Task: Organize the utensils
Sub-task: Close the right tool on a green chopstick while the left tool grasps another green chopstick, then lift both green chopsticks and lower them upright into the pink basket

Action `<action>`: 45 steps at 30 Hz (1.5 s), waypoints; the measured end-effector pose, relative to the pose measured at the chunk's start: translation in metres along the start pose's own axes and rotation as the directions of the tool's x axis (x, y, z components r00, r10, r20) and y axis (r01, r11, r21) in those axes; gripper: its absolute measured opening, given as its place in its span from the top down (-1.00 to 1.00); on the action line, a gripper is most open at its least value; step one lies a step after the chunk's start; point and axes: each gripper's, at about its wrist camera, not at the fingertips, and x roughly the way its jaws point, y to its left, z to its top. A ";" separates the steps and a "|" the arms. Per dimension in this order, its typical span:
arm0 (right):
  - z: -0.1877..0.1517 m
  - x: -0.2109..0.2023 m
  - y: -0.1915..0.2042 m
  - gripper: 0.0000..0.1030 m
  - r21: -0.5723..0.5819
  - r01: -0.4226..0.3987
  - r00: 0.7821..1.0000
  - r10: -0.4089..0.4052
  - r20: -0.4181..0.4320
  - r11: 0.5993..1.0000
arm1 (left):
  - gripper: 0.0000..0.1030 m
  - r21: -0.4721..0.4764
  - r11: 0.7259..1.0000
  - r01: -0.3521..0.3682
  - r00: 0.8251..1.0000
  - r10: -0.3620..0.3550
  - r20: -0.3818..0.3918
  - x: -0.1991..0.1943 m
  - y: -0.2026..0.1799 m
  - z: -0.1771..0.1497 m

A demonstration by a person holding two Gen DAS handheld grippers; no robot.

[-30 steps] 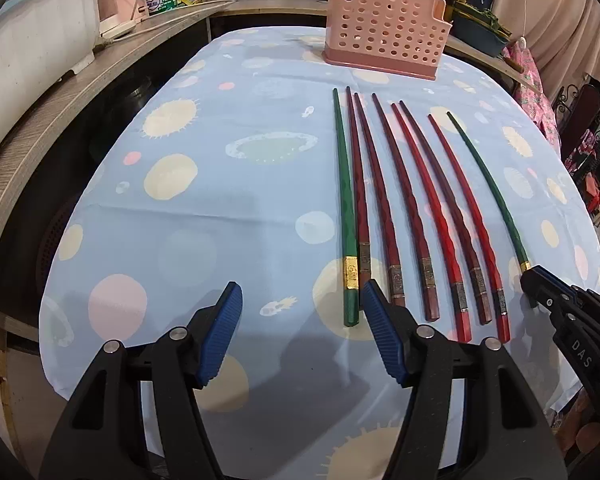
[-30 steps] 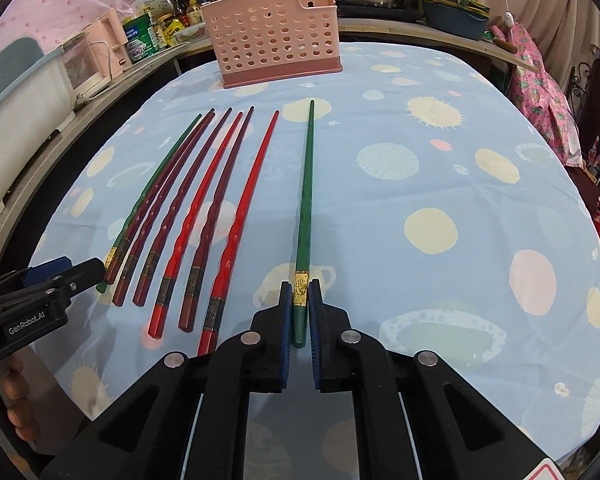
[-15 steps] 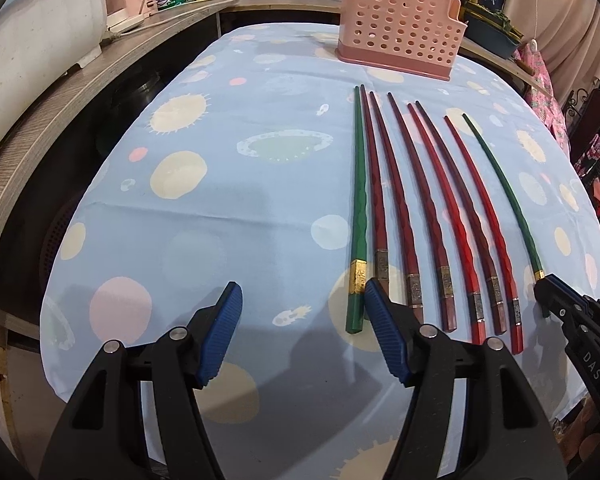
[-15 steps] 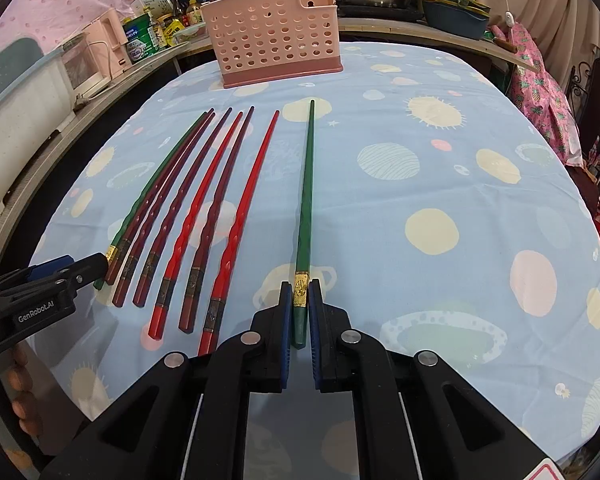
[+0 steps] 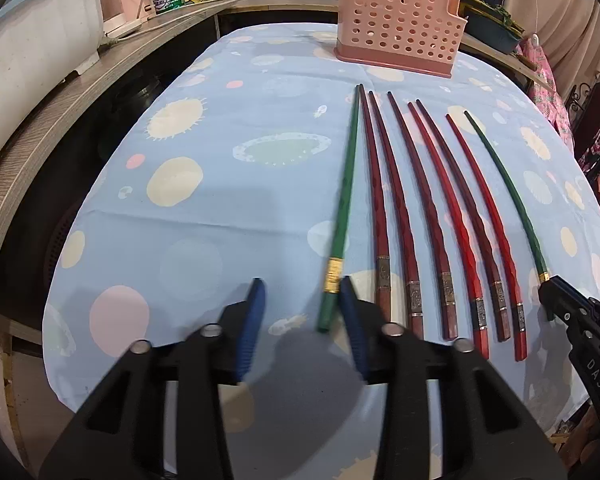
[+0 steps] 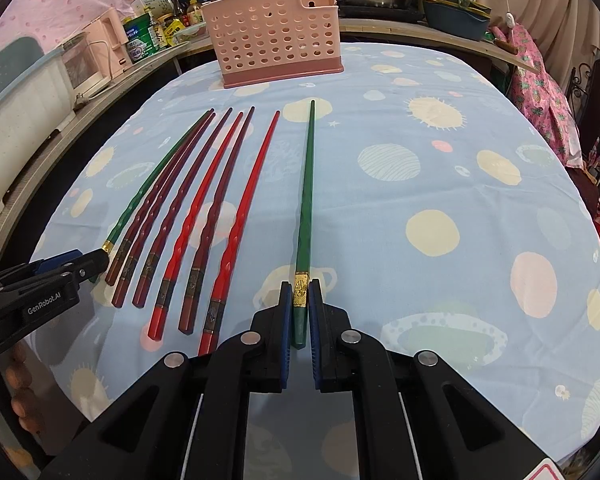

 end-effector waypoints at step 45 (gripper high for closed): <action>0.069 -0.066 -0.048 0.86 0.116 -0.020 0.982 -0.002 0.188 0.993 | 0.86 -0.075 0.996 0.042 0.990 -0.032 0.135 -0.072 0.020 0.062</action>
